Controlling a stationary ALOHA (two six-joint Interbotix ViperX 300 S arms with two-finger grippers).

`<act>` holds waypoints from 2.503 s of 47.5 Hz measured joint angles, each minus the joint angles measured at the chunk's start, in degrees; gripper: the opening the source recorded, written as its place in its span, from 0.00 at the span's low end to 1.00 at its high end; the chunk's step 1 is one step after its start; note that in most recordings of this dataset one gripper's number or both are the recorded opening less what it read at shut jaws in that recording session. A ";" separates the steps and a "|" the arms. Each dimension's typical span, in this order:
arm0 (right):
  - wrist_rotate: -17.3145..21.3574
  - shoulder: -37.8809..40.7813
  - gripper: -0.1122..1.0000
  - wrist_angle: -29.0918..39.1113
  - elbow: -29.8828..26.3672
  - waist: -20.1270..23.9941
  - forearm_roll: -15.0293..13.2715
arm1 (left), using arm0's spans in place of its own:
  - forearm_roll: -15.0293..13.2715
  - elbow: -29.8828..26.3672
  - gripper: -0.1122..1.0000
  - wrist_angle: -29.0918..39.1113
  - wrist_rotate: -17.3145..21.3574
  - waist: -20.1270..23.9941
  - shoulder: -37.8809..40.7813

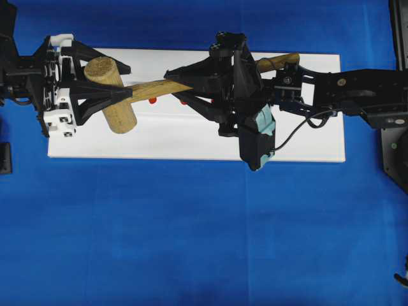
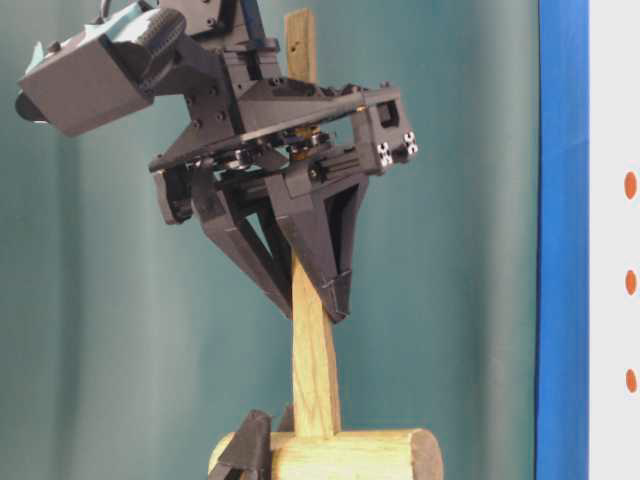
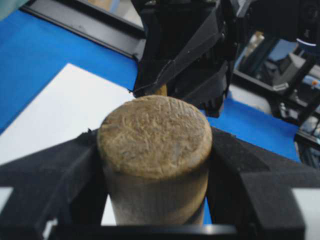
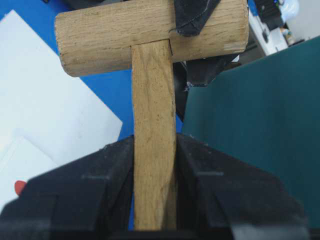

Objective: Hit the mark with a hammer.

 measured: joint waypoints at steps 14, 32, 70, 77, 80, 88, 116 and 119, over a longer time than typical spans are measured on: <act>0.09 -0.09 0.36 0.26 -0.18 -0.09 1.67 | 0.00 0.09 0.51 0.53 0.18 0.00 -0.09; 2.46 -1.76 0.93 4.83 -1.05 0.09 12.30 | 0.26 0.53 0.51 4.66 14.15 0.00 -1.67; 12.92 1.93 0.93 13.45 -3.08 -0.70 23.55 | 0.26 0.53 0.51 7.03 28.74 -2.02 -1.76; 12.92 2.90 0.89 13.45 -3.34 -0.79 23.73 | 0.35 0.44 0.51 7.03 28.83 -2.37 -1.76; 12.92 2.90 0.81 13.36 -3.43 -0.88 23.73 | 0.35 0.44 0.51 7.03 28.74 -2.37 -1.76; 12.92 2.90 0.39 13.36 -3.43 -0.79 23.73 | 0.35 0.44 0.51 7.03 28.83 -2.37 -1.76; 13.10 2.90 0.12 13.71 -3.43 -0.44 24.52 | 0.53 0.44 0.51 7.03 29.36 -2.29 -1.93; 13.10 2.90 0.12 13.71 -3.43 -0.44 24.79 | 0.62 0.35 0.51 7.03 29.36 -2.29 -1.93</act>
